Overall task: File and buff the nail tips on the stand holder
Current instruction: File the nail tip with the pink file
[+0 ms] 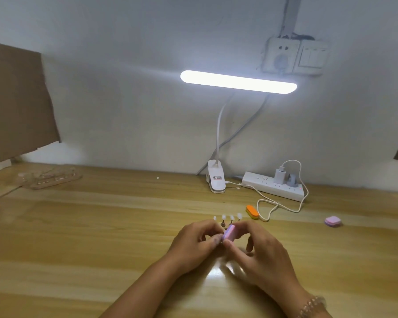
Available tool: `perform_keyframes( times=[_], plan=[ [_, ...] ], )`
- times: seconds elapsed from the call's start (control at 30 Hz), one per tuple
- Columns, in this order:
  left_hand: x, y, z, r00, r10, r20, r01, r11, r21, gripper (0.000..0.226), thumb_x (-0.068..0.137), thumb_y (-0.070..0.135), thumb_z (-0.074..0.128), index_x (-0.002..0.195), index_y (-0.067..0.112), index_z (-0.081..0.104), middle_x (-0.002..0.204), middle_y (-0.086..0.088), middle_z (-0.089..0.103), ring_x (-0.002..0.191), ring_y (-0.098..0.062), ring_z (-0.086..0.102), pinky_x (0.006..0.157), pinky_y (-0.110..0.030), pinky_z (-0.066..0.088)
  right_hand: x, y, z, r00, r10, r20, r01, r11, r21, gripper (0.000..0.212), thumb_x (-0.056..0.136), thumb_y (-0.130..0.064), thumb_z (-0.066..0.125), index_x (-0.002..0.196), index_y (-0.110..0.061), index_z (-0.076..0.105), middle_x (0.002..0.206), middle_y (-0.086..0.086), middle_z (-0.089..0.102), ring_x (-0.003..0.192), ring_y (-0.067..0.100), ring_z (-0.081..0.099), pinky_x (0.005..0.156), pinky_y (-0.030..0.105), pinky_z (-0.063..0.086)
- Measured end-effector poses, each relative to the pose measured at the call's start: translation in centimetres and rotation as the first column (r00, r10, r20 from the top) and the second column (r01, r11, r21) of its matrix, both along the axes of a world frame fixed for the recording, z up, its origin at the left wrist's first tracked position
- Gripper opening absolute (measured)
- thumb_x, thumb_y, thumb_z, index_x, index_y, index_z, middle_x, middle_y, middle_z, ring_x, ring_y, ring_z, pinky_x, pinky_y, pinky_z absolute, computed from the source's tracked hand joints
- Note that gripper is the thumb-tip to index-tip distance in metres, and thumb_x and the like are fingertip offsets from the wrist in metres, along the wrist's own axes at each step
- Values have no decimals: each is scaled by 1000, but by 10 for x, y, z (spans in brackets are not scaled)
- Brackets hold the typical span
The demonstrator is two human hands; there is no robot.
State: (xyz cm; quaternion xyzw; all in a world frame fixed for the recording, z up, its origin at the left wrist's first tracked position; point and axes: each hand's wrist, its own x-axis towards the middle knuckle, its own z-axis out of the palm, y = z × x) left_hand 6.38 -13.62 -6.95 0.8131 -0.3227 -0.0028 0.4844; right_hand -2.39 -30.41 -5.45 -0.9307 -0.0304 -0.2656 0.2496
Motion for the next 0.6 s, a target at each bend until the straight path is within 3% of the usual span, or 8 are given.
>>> perform_keyframes(
  times=[0.13, 0.27, 0.37, 0.5, 0.6],
  plan=[
    [0, 0, 0, 1000, -11, 6, 11, 1000, 16, 14, 91, 26, 61, 89, 35, 71, 85, 19, 70, 71, -7, 55, 65, -29, 41, -3, 0, 0, 1000, 17, 1, -17, 998, -60, 25, 78, -50, 70, 96, -39, 55, 94, -25, 60, 68, -9, 49, 59, 16, 42],
    [-2, -1, 2, 1000, -17, -6, 17, 1000, -7, 14, 86, 35, 56, 83, 41, 69, 76, 23, 67, 67, -3, 52, 64, -28, 39, -1, -1, 0, 999, -38, 2, 38, 999, 3, 25, 78, -50, 70, 92, -38, 54, 92, -24, 61, 65, -3, 51, 59, 24, 47],
    [-3, 0, 2, 1000, -27, -14, 27, 1000, -1, 14, 90, 33, 59, 88, 34, 72, 80, 18, 70, 70, -7, 54, 67, -32, 42, -2, -1, -2, 1000, -23, -10, 23, 999, -36, 26, 76, -52, 69, 91, -40, 51, 93, -24, 60, 64, -4, 52, 56, 16, 41],
    [-4, 0, 5, 998, -32, -50, 30, 999, -34, 16, 96, 25, 60, 88, 36, 70, 88, 14, 76, 87, -6, 68, 74, -33, 47, 3, -8, -1, 988, -151, 27, 147, 983, 110, 24, 79, -45, 74, 91, -36, 54, 87, -24, 61, 68, 0, 56, 60, 27, 45],
    [-6, 0, 5, 999, -17, -50, 15, 999, -37, 14, 89, 29, 56, 90, 34, 70, 90, 16, 74, 78, -7, 63, 70, -33, 44, 0, -3, -3, 994, -98, 50, 95, 993, 68, 27, 77, -49, 71, 96, -37, 56, 87, -24, 61, 63, 1, 56, 58, 27, 48]
  ],
)
